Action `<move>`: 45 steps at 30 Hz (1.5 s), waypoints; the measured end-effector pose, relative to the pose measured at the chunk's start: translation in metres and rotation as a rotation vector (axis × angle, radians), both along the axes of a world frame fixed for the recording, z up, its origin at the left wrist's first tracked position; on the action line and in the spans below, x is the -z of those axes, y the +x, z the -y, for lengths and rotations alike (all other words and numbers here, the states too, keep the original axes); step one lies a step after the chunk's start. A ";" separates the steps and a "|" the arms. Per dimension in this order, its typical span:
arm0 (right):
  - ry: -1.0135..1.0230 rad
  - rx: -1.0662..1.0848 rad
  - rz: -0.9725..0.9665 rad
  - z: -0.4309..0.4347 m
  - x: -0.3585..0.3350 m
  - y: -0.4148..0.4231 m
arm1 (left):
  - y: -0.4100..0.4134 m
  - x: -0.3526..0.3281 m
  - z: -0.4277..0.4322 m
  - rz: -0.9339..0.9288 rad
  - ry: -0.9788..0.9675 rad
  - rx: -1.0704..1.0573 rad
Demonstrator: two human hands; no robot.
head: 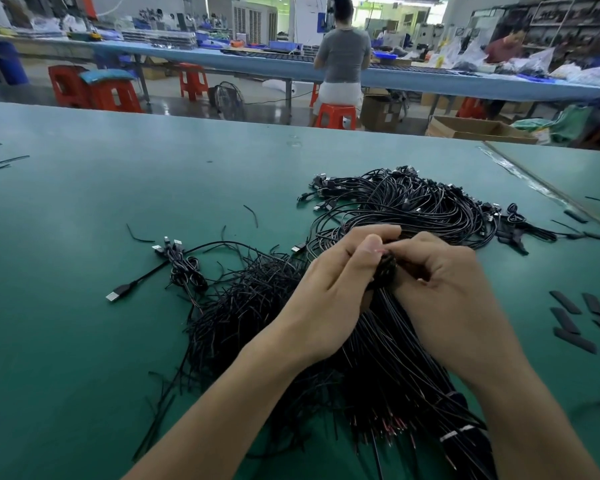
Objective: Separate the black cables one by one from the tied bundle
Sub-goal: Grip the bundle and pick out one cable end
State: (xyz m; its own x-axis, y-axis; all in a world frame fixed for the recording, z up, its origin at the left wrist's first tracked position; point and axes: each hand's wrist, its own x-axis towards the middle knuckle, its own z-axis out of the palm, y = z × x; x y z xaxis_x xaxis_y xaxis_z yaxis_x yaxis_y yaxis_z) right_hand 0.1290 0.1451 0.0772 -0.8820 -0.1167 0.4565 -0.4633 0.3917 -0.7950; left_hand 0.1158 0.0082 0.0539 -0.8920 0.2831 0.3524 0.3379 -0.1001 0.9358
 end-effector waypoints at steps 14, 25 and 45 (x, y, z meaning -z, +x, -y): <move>-0.255 -0.027 0.117 0.010 0.002 0.005 | -0.002 -0.011 0.007 0.073 0.201 -0.113; -0.118 0.060 -0.003 0.013 0.010 0.000 | 0.001 -0.013 0.004 0.094 0.205 -0.121; 0.496 0.098 -0.385 0.010 0.008 0.005 | -0.008 0.001 0.010 0.430 -0.055 -0.146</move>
